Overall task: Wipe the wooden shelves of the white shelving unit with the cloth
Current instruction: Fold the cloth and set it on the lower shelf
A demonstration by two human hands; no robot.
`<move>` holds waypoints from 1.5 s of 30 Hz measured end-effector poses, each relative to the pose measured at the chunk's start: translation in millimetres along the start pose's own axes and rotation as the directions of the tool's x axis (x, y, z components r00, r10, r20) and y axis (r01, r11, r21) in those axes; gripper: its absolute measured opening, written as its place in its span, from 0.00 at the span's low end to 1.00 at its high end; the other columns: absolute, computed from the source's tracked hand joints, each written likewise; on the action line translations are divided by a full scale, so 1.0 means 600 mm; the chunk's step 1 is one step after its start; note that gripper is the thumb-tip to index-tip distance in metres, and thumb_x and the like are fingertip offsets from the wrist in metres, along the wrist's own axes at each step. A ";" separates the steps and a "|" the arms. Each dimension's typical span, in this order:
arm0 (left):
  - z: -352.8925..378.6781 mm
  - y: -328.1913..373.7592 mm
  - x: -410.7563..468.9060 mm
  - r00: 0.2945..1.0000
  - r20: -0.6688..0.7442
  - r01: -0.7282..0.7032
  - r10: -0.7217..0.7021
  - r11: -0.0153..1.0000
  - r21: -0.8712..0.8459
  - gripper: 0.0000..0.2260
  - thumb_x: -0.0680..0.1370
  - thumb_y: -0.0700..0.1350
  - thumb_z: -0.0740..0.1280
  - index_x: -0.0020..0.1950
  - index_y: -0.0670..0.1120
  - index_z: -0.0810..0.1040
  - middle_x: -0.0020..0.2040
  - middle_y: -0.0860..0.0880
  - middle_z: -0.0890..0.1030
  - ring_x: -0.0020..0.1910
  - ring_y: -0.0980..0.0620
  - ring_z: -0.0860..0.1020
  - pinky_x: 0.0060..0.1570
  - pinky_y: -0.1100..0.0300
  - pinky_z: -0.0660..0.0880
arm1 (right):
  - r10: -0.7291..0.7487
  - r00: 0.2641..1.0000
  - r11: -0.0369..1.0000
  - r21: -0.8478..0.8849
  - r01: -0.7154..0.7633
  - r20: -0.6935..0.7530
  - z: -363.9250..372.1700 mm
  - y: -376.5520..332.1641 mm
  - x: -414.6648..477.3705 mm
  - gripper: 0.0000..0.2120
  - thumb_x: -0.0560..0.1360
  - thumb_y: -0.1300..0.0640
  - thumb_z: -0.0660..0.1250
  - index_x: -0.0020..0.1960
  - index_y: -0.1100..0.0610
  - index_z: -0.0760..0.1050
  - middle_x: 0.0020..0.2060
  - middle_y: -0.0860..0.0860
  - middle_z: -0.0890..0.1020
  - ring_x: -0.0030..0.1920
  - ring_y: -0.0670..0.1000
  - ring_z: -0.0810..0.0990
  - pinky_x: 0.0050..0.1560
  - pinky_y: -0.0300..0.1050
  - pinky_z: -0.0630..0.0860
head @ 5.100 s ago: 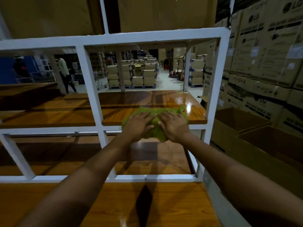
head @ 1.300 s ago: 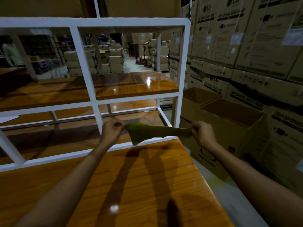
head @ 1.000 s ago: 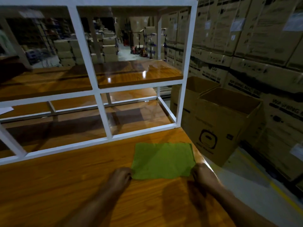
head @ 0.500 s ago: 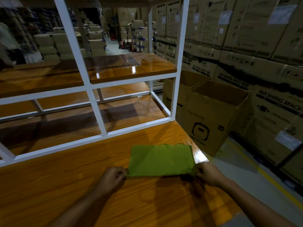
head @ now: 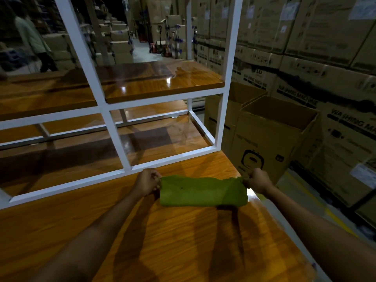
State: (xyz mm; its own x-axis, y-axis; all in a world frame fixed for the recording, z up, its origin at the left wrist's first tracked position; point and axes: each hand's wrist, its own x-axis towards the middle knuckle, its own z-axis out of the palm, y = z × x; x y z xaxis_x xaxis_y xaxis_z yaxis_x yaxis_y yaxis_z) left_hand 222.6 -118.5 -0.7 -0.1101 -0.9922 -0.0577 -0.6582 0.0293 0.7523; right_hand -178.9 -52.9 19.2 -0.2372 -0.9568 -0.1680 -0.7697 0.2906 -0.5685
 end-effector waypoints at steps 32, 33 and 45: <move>0.086 0.025 0.004 0.827 0.093 0.471 -0.555 0.592 -0.654 0.07 0.74 0.27 0.65 0.41 0.38 0.76 0.44 0.40 0.78 0.36 0.47 0.76 0.25 0.61 0.76 | 0.396 0.909 0.913 0.158 -0.376 -0.129 0.144 0.002 -0.023 0.10 0.71 0.60 0.68 0.33 0.59 0.71 0.30 0.55 0.75 0.30 0.55 0.76 0.26 0.40 0.66; 0.087 0.034 0.006 0.850 0.052 0.426 -0.524 0.627 -0.652 0.08 0.73 0.28 0.66 0.40 0.40 0.77 0.43 0.41 0.79 0.37 0.46 0.76 0.29 0.59 0.76 | 0.373 0.918 0.922 0.167 -0.351 -0.134 0.144 0.004 -0.020 0.10 0.71 0.59 0.68 0.34 0.58 0.70 0.29 0.55 0.75 0.30 0.55 0.75 0.26 0.41 0.67; 0.235 0.247 -0.049 0.992 -0.115 -0.087 0.053 0.946 -0.311 0.11 0.74 0.33 0.69 0.39 0.50 0.77 0.39 0.54 0.78 0.40 0.54 0.76 0.40 0.61 0.71 | 0.305 0.948 0.891 0.378 -0.250 -0.093 0.119 0.040 -0.036 0.11 0.72 0.60 0.71 0.48 0.53 0.70 0.41 0.55 0.79 0.42 0.58 0.80 0.32 0.47 0.73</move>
State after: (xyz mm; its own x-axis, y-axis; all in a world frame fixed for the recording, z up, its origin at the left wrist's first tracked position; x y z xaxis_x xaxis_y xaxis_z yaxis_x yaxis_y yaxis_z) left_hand 23.5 -68.1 20.1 -0.0584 -0.9966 0.0582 -0.3816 0.0761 0.9212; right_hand -150.1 -25.6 -48.4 -0.5145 -0.8177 -0.2582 -0.4025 0.4962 -0.7693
